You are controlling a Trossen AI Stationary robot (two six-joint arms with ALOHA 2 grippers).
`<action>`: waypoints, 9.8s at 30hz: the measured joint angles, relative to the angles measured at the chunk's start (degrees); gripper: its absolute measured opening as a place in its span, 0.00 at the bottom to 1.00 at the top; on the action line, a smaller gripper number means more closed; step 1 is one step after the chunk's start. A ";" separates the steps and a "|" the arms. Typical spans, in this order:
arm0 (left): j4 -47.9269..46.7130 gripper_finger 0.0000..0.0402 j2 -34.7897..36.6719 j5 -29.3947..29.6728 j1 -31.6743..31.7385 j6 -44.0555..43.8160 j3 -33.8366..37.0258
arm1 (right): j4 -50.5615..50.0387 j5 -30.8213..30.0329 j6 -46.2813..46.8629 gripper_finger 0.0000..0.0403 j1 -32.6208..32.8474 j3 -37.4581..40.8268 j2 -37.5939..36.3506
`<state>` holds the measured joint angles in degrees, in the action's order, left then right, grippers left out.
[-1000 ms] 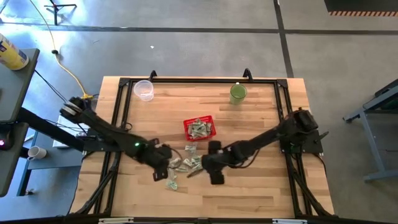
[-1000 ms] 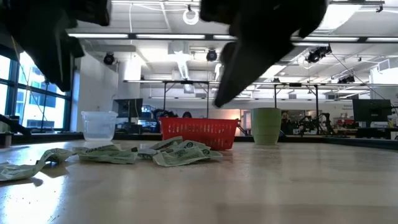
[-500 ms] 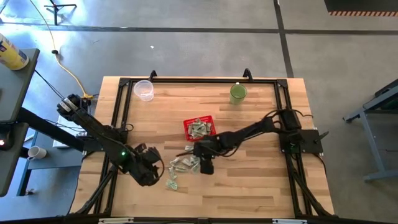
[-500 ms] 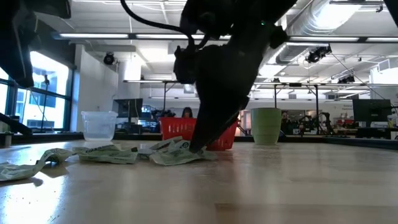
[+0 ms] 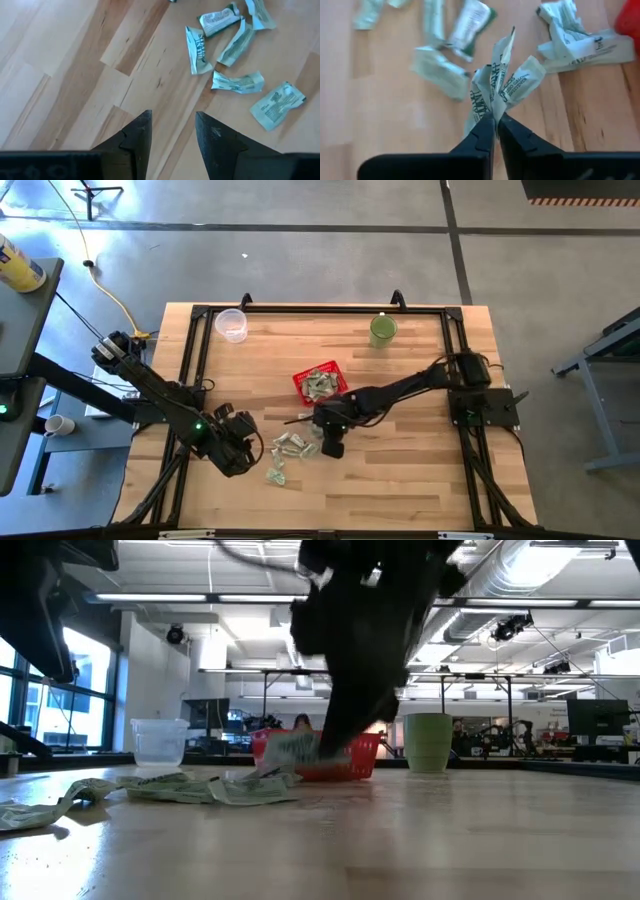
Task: Pick and place Stevia / Truvia into bins
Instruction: Put the stevia packet into the red basket
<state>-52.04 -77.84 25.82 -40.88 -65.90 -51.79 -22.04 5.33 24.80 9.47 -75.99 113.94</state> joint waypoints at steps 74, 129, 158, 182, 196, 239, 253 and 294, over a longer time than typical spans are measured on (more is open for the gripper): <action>1.40 0.45 -0.04 3.22 0.02 -3.36 0.00 | -12.08 -11.77 -3.45 0.05 3.12 -0.18 -6.06; 3.05 0.45 -0.02 3.78 0.04 -6.40 0.00 | -9.61 -5.48 -6.97 0.34 2.03 -0.02 -0.20; 2.40 0.45 -0.02 4.00 0.02 -3.75 0.00 | -13.10 0.28 -14.79 0.08 -0.62 -1.47 -6.62; 2.35 0.45 -0.02 4.58 0.02 -5.20 0.01 | -11.76 -1.10 -29.39 0.54 0.52 -1.69 3.52; 2.00 0.45 -0.02 4.64 0.02 -5.04 0.02 | -18.60 -12.66 -20.82 0.02 -3.67 -6.20 -4.22; 5.23 0.45 -0.04 3.52 0.00 -7.88 4.24 | -22.10 -8.06 -5.71 0.65 -7.90 -6.57 2.42; 3.40 0.45 0.50 4.85 0.02 -7.69 4.24 | -12.07 -9.57 -5.43 0.46 -10.32 -1.42 2.46; 17.58 0.45 13.98 -0.31 11.28 19.35 4.24 | -17.46 0.84 -17.28 0.47 -12.25 -4.70 -8.01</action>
<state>-34.46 -63.86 25.51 -29.60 -46.55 -47.55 -39.51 6.17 7.52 -2.78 -80.68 105.93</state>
